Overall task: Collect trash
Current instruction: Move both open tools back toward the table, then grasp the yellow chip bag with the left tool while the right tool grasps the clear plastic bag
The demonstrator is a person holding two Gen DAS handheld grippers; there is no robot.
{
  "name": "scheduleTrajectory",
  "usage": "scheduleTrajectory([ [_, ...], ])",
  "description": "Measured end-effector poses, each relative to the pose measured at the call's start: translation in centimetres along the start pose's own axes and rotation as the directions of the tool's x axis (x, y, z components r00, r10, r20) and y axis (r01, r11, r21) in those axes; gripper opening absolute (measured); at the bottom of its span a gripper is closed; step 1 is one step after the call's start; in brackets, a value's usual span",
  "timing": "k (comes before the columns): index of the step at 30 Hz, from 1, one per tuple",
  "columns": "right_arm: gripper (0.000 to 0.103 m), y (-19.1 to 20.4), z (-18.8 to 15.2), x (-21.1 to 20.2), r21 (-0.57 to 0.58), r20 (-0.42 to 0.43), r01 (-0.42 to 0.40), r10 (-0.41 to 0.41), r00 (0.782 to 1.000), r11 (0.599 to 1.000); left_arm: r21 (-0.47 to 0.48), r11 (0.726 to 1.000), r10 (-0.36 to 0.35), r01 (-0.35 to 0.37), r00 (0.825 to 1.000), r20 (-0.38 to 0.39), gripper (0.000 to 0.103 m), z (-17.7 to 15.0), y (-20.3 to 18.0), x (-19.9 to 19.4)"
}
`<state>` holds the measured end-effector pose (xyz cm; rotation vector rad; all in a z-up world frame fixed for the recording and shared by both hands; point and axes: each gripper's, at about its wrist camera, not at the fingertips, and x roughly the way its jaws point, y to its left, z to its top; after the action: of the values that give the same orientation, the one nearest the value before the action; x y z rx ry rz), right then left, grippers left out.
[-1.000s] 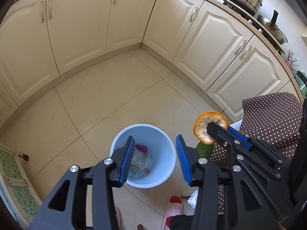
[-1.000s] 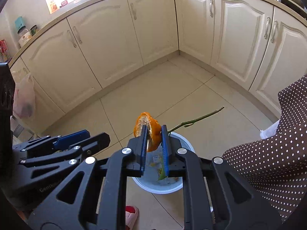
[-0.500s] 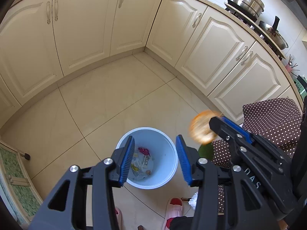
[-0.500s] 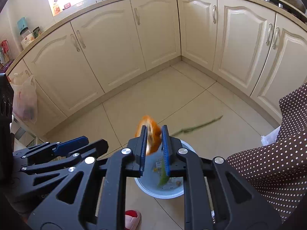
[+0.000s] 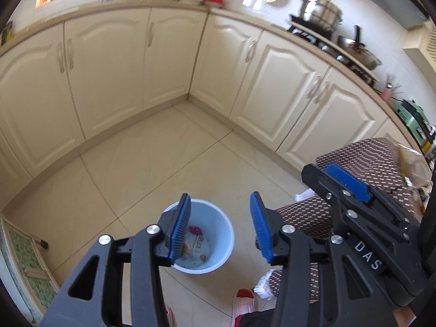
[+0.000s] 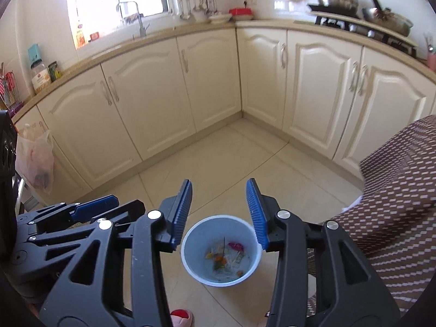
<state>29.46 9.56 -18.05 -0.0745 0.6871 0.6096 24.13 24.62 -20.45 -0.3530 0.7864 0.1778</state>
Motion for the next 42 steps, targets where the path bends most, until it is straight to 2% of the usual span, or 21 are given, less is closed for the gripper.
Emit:
scheduleTrajectory([
  [6, 0.044, -2.5, 0.4, -7.2, 0.024, 0.100, 0.057, -0.059, 0.993, 0.998, 0.083, 0.995, -0.059, 0.054, 0.996, 0.061, 0.051, -0.4, -5.5, -4.4],
  [9, 0.046, -4.4, 0.2, -11.5, 0.041, 0.155, 0.108, -0.113, 0.981, 0.993, 0.143, 0.985, -0.110, 0.097, 0.990, 0.084, 0.055, -0.9, -9.4, -6.6],
  [11, 0.048, -6.0, -0.1, -14.5, 0.062, 0.187, 0.145, -0.154, 0.970, 0.987, 0.180, 0.975, -0.148, 0.130, 0.985, 0.088, 0.059, -1.3, -11.7, -7.6],
  [19, 0.053, -13.8, -2.9, -23.9, 0.175, 0.244, 0.293, -0.330, 0.912, 0.940, 0.329, 0.910, -0.278, 0.251, 0.960, 0.036, 0.059, -3.2, -22.2, -8.7],
  [23, 0.053, -18.7, -4.9, -26.7, 0.253, 0.219, 0.363, -0.418, 0.882, 0.897, 0.378, 0.888, -0.291, 0.262, 0.957, 0.020, 0.063, -3.6, -26.2, -7.7],
  [27, 0.053, -22.3, -6.2, -28.0, 0.309, 0.199, 0.389, -0.458, 0.866, 0.868, 0.381, 0.872, -0.330, 0.307, 0.944, -0.005, 0.066, -3.1, -29.0, -6.0],
  [32, 0.055, -25.6, -7.3, -28.7, 0.350, 0.180, 0.411, -0.491, 0.852, 0.842, 0.394, 0.874, -0.310, 0.286, 0.951, -0.001, 0.066, -2.2, -32.2, -3.5],
  [37, 0.059, -28.8, -7.9, -28.8, 0.383, 0.125, 0.444, -0.522, 0.844, 0.810, 0.442, 0.870, -0.247, 0.218, 0.969, 0.008, 0.066, -1.6, -34.7, -0.9],
  [39, 0.063, -30.0, -7.7, -28.4, 0.373, 0.083, 0.455, -0.517, 0.852, 0.809, 0.460, 0.865, -0.232, 0.201, 0.973, 0.012, 0.062, -1.5, -35.4, -0.1],
  [41, 0.063, -30.5, -7.3, -27.7, 0.341, 0.052, 0.471, -0.516, 0.855, 0.814, 0.476, 0.854, -0.236, 0.208, 0.972, -0.001, 0.036, -1.5, -35.9, 0.4],
  [42, 0.063, -30.6, -7.3, -27.4, 0.329, 0.042, 0.478, -0.519, 0.854, 0.814, 0.479, 0.851, -0.240, 0.215, 0.971, -0.009, 0.028, -1.5, -36.0, 0.6],
])
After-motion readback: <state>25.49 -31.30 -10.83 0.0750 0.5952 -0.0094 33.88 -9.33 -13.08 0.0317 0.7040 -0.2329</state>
